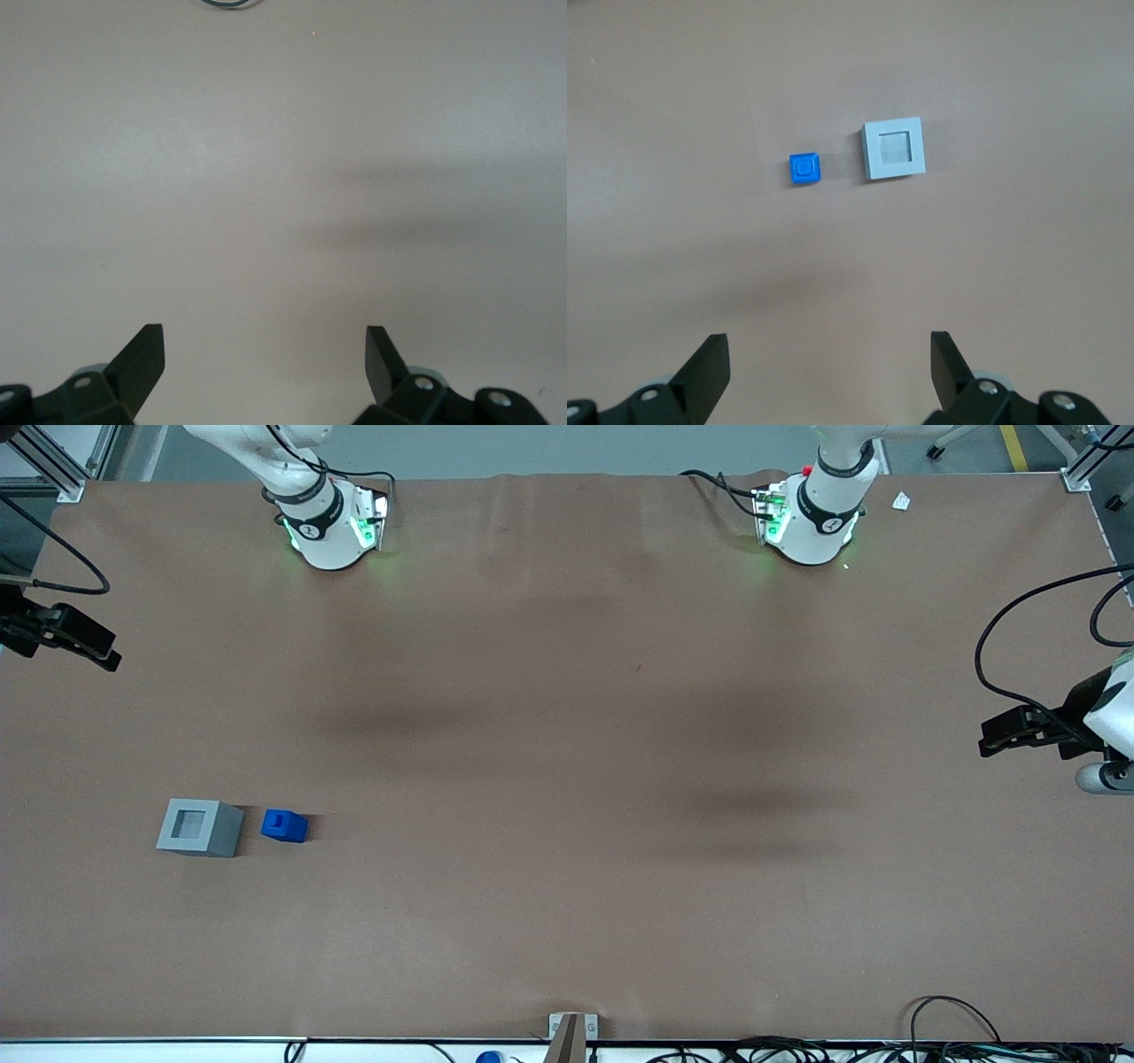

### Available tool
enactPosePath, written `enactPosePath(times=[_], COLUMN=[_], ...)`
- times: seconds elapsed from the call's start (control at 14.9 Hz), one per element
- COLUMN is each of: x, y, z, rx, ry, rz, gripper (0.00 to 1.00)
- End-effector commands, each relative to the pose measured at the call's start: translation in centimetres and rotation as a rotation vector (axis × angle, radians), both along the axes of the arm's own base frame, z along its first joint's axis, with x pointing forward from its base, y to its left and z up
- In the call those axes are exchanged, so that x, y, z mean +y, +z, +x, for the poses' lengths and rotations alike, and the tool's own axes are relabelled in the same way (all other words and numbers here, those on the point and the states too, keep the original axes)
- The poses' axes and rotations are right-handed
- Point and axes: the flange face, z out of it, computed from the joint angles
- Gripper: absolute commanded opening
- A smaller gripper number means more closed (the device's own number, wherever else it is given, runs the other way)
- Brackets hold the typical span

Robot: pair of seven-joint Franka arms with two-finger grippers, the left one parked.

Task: Insert blue part into gray base with right arm
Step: 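Move the open right gripper toward the small blue block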

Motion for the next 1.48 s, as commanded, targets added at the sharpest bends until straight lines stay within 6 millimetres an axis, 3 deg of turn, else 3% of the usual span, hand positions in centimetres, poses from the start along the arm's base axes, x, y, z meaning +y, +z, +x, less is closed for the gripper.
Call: enactPosePath(times=[0.0, 0.27, 0.6, 0.87, 1.21, 1.41], x=[-0.1, -0.6, -4.3, -4.2, -3.1, -4.8], y=[-0.1, -0.2, -1.8, -2.7, -11.2, -16.2], z=[-0.4, 0.5, 1.4, 2.1, 6.2, 8.6], rx=[0.021, -0.025, -0.003, 0.012, 0.123, 0.132], ry=[-0.004, -0.008, -0.054, -0.041, -0.027, -0.063], rz=[-0.012, 0.007, 0.080, 0.040, 0.090, 0.192], gripper=[1.00, 1.00, 1.00, 1.00, 1.00, 1.00])
